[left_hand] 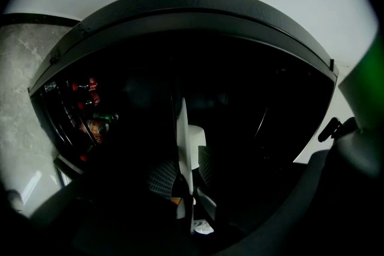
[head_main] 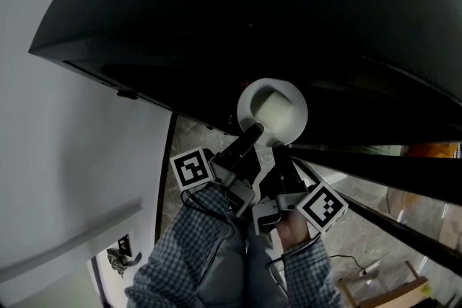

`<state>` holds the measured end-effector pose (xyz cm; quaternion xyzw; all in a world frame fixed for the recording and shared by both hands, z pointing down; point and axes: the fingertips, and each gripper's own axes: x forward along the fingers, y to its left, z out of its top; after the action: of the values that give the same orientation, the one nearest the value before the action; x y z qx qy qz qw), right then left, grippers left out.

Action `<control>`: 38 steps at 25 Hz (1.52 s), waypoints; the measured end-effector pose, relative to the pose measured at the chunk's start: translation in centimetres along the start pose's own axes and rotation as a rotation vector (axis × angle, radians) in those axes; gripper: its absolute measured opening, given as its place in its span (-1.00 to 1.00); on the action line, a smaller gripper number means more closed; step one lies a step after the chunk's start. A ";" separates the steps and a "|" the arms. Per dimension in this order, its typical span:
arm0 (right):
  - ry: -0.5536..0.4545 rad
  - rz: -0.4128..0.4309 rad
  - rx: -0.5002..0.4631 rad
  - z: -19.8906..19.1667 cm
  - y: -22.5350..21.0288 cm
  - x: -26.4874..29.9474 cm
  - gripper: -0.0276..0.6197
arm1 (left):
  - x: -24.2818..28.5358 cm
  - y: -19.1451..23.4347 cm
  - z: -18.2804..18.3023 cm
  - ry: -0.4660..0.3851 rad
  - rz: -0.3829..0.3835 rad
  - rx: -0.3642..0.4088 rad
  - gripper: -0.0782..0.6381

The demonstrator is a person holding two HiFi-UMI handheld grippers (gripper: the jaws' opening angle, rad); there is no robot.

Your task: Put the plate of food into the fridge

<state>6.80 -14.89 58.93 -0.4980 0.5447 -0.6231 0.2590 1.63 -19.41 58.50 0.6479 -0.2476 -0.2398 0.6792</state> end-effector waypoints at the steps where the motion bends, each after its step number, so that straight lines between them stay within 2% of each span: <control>1: -0.002 -0.003 0.001 0.0 0.0 0.1 -0.81 | 0.0 -0.2 0.1 -0.001 -0.010 -0.002 -0.50; 3: -0.007 -0.011 0.006 0.1 -0.2 0.2 -0.81 | 0.0 -0.3 0.1 0.003 -0.024 -0.005 -0.43; 9: -0.027 -0.025 0.022 0.8 -0.3 0.9 -0.82 | -1.0 0.0 -0.8 0.045 -0.023 -0.010 -0.43; 15: -0.028 -0.051 -0.005 1.6 -0.2 2.1 -0.82 | -3.5 1.0 -1.4 0.034 0.013 -0.027 -0.43; 30: -0.063 -0.054 0.027 3.1 0.4 5.4 -0.82 | -8.7 2.2 -2.7 0.017 0.043 -0.054 -0.43; 33: -0.080 -0.068 0.044 3.5 0.7 5.5 -0.82 | -9.1 1.7 -2.9 -0.009 0.033 -0.068 -0.43; 38: -0.062 -0.117 -0.019 3.6 1.0 6.0 -0.82 | -9.9 2.0 -3.6 -0.029 0.052 -0.076 -0.43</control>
<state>7.67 -21.83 59.71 -0.5505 0.5121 -0.6162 0.2345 -3.59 -10.17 60.09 0.6116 -0.2649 -0.2404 0.7056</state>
